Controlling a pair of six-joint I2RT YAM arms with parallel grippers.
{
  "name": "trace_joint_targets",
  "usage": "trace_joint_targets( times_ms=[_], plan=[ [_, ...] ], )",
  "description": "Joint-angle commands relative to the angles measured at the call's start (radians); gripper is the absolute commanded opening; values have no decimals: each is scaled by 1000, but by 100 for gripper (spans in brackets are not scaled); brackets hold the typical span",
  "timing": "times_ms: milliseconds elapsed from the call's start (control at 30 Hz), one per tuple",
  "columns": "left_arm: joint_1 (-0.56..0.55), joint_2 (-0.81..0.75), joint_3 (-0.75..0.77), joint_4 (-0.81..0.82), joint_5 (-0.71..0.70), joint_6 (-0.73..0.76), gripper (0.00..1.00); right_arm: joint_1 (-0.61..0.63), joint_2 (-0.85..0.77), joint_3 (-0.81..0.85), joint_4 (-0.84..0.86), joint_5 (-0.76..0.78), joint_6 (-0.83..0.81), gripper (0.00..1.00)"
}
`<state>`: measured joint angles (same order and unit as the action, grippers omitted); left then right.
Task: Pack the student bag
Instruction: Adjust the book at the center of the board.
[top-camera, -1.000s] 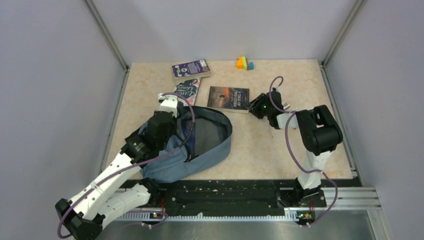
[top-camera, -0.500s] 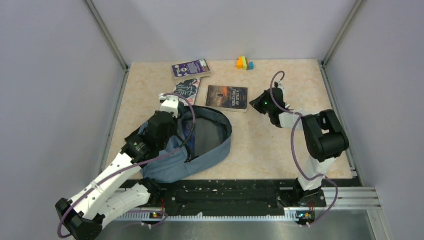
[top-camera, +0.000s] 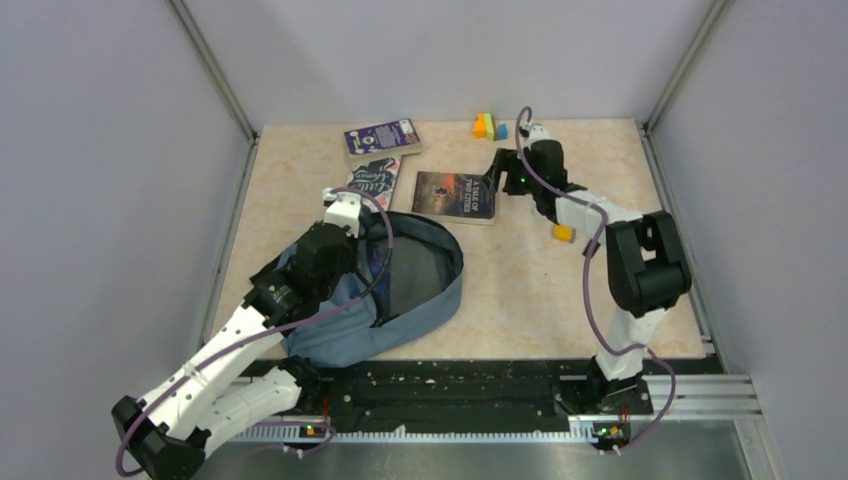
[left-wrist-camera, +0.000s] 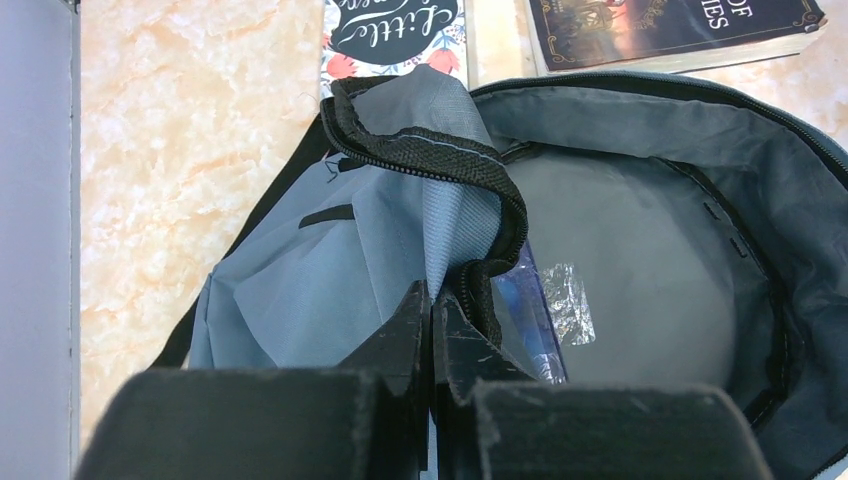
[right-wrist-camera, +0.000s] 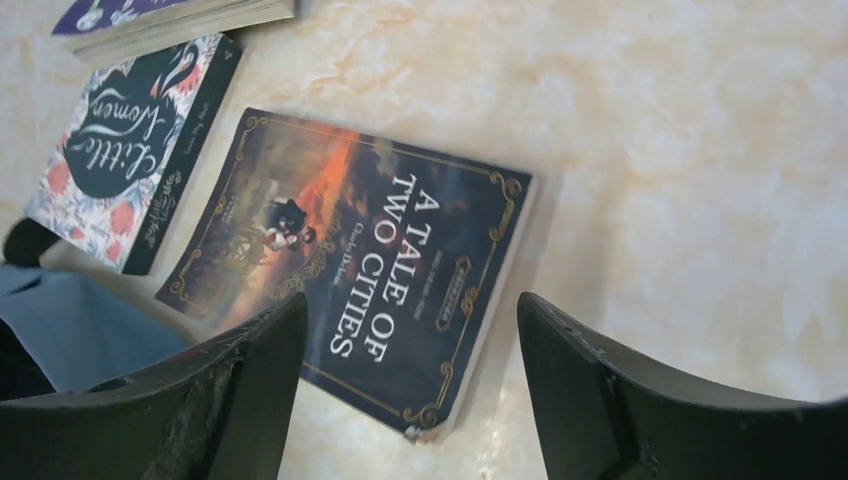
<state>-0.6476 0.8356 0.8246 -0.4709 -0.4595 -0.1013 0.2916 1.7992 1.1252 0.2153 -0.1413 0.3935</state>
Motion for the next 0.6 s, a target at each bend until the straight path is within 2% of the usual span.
trace_joint_targets(
  times_ms=[0,100,233,567],
  plan=[
    [13,2,5,56,-5,9,0,-7,93,164,-107,-151,-286,80],
    [16,-2,3,55,-7,9,0,-22,175,270,-145,-216,-346,85],
    [20,-1,2,56,-6,9,0,-41,323,459,-257,-330,-387,85],
    [24,-4,3,55,-3,10,0,-52,621,874,-514,-403,-487,86]
  ],
)
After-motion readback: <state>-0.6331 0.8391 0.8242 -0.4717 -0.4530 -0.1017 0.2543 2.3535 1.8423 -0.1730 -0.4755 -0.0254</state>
